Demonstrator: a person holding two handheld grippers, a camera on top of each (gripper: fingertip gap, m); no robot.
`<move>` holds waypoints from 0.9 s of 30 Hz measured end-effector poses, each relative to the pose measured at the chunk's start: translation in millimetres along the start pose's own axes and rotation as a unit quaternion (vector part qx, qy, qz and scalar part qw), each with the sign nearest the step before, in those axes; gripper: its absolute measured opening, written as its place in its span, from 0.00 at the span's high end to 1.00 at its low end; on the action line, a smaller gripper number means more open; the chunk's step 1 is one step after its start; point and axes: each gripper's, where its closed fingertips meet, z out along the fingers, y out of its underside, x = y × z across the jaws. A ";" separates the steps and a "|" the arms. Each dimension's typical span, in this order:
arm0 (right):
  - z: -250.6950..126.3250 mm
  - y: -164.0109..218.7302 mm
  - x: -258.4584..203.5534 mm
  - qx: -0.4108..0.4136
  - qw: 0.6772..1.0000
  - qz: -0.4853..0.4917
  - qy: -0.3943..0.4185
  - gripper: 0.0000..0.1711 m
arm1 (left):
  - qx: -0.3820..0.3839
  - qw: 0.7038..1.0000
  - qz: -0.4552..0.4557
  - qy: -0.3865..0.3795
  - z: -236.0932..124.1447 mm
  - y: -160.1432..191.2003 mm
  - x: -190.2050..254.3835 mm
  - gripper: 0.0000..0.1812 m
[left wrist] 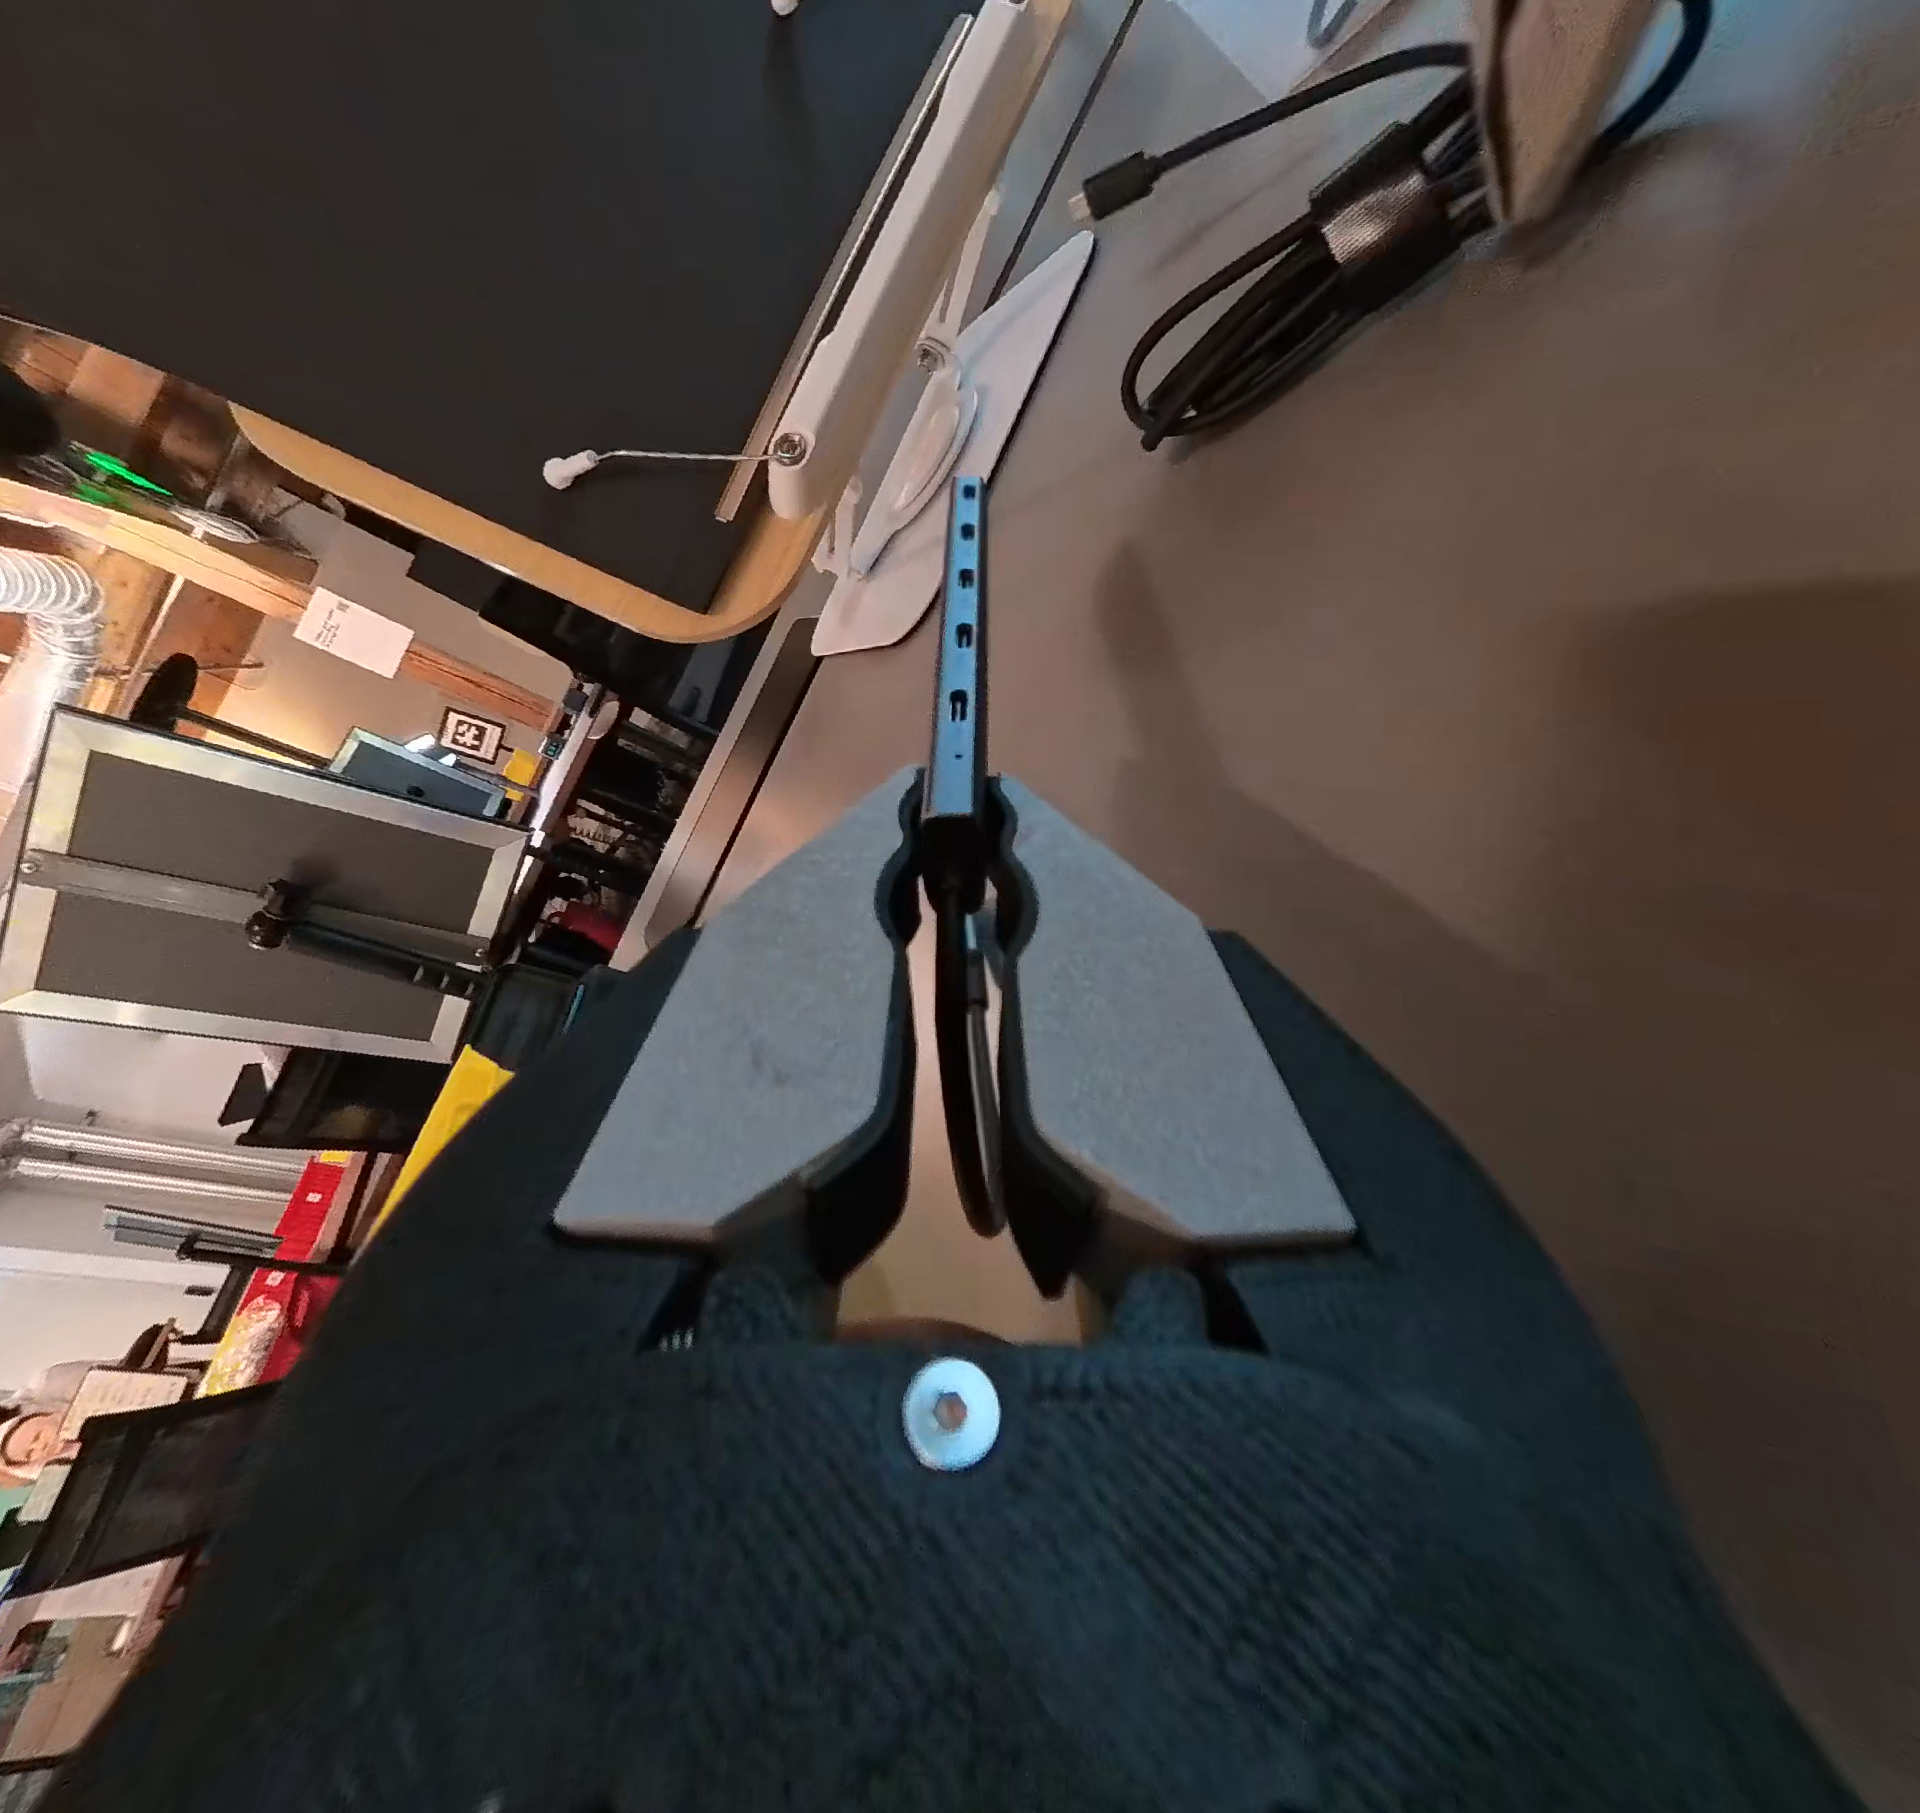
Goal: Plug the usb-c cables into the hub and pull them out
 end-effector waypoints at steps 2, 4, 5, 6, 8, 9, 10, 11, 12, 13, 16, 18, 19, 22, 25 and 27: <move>-13.8 -21.8 18.3 0.061 0.996 0.005 0.072 1.00 | 0.001 1.000 0.002 -0.001 0.5 -1.0 -0.3 0.96; -24.2 -40.9 34.8 0.106 0.987 0.036 0.117 0.97 | 0.000 1.000 0.001 -0.003 1.1 -1.3 -1.2 0.96; -23.0 -44.4 42.2 0.108 0.984 0.050 0.132 0.89 | 0.000 1.000 0.001 -0.003 1.2 -1.1 -1.1 0.96; -17.3 -42.1 49.9 0.091 0.983 0.064 0.143 0.87 | -0.001 1.000 0.002 -0.002 1.0 -0.8 -0.7 0.96; 0.1 -31.7 59.8 0.039 0.985 0.084 0.146 0.87 | -0.003 1.000 0.007 -0.006 -0.1 0.4 -1.6 0.96; 9.7 -28.3 59.3 0.021 0.987 0.087 0.132 0.86 | -0.003 1.000 0.007 -0.008 -0.8 0.9 -2.3 0.96; 18.0 -25.9 54.4 0.005 0.990 0.089 0.109 0.84 | -0.004 1.000 0.007 -0.009 -1.3 1.6 -2.9 0.96; 23.6 -25.9 45.0 -0.002 0.993 0.086 0.079 0.86 | -0.005 1.000 0.006 -0.011 -1.8 2.3 -4.0 0.96; 25.9 -26.7 30.0 -0.007 0.996 0.075 0.039 0.95 | -0.005 1.000 0.004 -0.013 -2.1 3.0 -5.2 0.96; 25.4 -26.2 8.0 -0.015 0.998 0.057 -0.017 0.99 | -0.005 1.000 0.003 -0.014 -2.4 3.7 -6.2 0.96; 11.5 -13.2 -58.5 -0.060 0.984 0.013 -0.165 0.97 | -0.003 1.000 0.001 -0.014 -3.3 3.9 -7.9 0.96; 2.0 -10.3 -68.2 -0.065 0.985 0.000 -0.162 0.92 | -0.002 1.000 0.003 -0.012 -3.5 3.2 -7.6 0.96; -2.1 -14.7 -66.8 -0.052 0.988 -0.002 -0.148 0.92 | -0.001 1.000 0.004 -0.012 -3.5 2.6 -7.6 0.96; -13.1 -41.7 -59.5 0.013 0.992 0.009 -0.127 0.90 | -0.002 1.000 0.003 -0.006 -2.6 3.3 -5.7 0.96; -10.0 -64.0 -40.4 0.056 0.995 0.017 -0.085 0.87 | -0.011 1.000 0.006 -0.003 -1.5 7.2 -3.6 0.96; -0.2 -71.7 -36.4 0.062 0.995 0.004 -0.079 0.86 | -0.014 1.000 0.004 -0.004 -1.3 8.9 -3.9 0.96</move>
